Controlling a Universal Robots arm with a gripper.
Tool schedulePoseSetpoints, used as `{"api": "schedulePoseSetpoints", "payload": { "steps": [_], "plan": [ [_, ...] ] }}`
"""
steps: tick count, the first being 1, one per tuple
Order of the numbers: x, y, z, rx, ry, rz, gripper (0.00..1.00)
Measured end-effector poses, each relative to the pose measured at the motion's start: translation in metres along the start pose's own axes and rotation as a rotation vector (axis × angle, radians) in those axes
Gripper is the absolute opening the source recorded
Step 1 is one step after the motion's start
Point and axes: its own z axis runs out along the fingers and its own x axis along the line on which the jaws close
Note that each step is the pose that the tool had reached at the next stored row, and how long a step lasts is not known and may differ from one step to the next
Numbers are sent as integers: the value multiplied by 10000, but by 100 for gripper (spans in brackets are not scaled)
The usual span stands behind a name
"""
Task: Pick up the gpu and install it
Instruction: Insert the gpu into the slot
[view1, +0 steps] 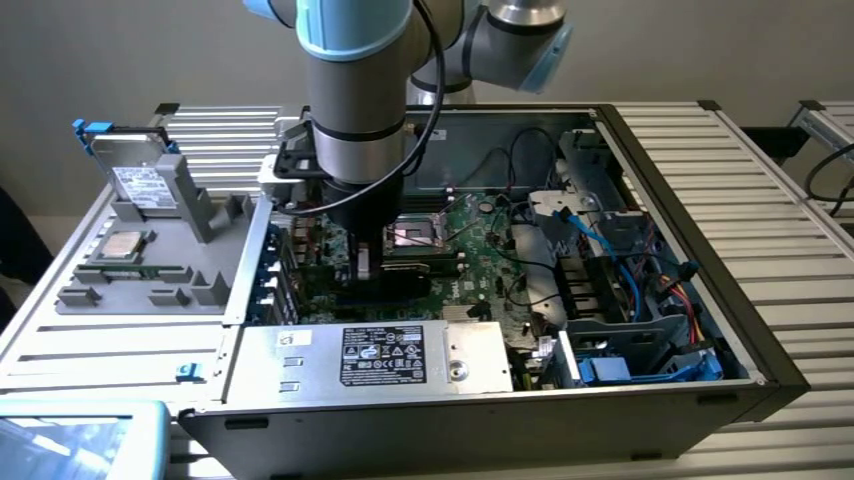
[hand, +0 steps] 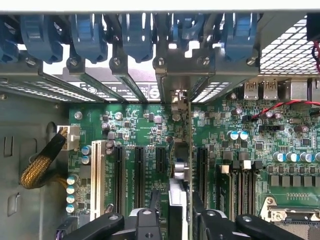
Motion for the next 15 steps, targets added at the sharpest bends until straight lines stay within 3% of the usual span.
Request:
{"api": "schedulePoseSetpoints", "payload": {
  "steps": [3, 15],
  "plan": [
    [1, -3, -26, 27, 7, -6, 42],
    [13, 15, -568, 28, 20, -5, 42]
  ]
}}
